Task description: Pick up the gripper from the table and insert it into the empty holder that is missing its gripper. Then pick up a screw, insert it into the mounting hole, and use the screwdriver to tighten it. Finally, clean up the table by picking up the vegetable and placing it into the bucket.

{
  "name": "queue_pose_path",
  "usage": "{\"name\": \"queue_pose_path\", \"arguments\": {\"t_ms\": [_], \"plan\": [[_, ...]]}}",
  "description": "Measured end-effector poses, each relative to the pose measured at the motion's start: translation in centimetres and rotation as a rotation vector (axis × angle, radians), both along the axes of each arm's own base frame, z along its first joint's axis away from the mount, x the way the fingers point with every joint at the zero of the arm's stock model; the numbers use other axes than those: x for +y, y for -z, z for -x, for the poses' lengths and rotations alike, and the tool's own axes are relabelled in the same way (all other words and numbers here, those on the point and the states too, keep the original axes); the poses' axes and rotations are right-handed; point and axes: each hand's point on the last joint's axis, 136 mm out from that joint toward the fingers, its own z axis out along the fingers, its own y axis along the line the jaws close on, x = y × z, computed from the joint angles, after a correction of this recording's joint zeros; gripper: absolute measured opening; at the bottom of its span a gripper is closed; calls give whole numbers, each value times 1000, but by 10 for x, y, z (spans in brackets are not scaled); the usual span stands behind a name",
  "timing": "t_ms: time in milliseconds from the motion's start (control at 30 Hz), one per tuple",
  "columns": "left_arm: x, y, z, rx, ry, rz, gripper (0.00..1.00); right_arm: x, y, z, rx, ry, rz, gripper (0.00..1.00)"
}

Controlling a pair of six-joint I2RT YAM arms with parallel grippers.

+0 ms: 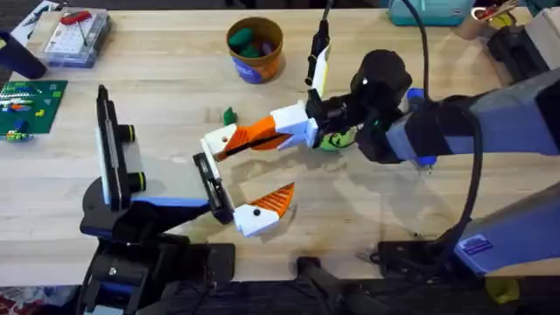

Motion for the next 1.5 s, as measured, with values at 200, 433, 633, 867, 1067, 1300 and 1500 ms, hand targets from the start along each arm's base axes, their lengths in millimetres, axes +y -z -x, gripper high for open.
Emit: {"name": "queue_pose_path", "arguments": {"t_ms": [200,433,633,867,1067,1300,1500], "plan": [[0,0,0,0,0,0,986,0,0,0,0,0,0,6],[0,0,0,0,0,0,986,0,0,0,0,0,0,6],[0,0,0,0,0,0,987,0,0,0,0,0,0,6],[0,0,1,0,3,0,987,1,0,0,4,0,2,207],[-1,0,2,3,11,0,987,3,-1,0,-6,5,-3,988],[-1,0,2,4,11,0,987,3,-2,-1,-6,6,-3,987],[-1,0,2,4,11,0,987,3,-2,-1,-6,7,-4,987]]}}
